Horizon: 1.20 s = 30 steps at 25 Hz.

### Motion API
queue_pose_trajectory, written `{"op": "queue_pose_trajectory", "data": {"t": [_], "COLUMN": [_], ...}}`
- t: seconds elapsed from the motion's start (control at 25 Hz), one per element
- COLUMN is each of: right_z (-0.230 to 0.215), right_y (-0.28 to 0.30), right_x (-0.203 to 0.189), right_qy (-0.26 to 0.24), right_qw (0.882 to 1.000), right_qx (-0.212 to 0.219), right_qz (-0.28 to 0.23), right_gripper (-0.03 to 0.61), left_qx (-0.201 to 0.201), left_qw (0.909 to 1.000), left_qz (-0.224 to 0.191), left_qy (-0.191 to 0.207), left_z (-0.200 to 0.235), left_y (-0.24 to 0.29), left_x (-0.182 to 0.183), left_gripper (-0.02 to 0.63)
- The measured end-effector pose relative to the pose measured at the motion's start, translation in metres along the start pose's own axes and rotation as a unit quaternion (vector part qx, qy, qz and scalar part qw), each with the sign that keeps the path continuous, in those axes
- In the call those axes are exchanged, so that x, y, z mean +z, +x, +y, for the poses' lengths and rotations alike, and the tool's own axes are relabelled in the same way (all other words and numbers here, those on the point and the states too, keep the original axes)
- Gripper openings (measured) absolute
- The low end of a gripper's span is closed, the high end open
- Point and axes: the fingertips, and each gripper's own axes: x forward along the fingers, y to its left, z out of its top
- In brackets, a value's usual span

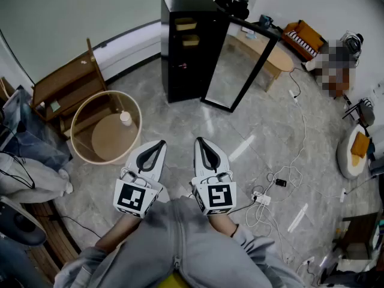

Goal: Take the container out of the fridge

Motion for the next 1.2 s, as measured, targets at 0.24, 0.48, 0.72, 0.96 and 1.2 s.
{"op": "queue_pose_trajectory", "data": {"t": [0.24,0.48,0.72,0.96,1.2], "right_z": [-0.014,-0.039,-0.046,-0.047,-0.049], "right_y": [0.048,0.129,0.219,0.282,0.315], "right_x": [0.000,-0.018,-0.030,-0.035,-0.039], "right_qy": [0.006,0.008,-0.003,-0.003,0.007], "right_qw": [1.000,0.999,0.999,0.999,0.998], "right_qx": [-0.004,-0.025,-0.030,-0.031,-0.049], "right_qz": [-0.006,0.018,0.032,0.042,0.050], "right_gripper": [0.000,0.000,0.000,0.000,0.000], "left_qx": [-0.005,-0.035,-0.050,-0.059,-0.080], "left_qw": [0.9999,0.9990,0.9982,0.9982,0.9968], "left_qz": [0.000,-0.023,-0.021,-0.013,-0.002], "left_qy": [-0.012,0.015,0.027,0.007,0.011], "left_z": [0.036,0.091,0.164,0.214,0.241], "left_y": [0.039,0.103,0.165,0.200,0.226], "left_x": [0.000,-0.007,-0.019,-0.032,-0.047], "left_gripper": [0.005,0.005,0.005,0.005,0.005]}}
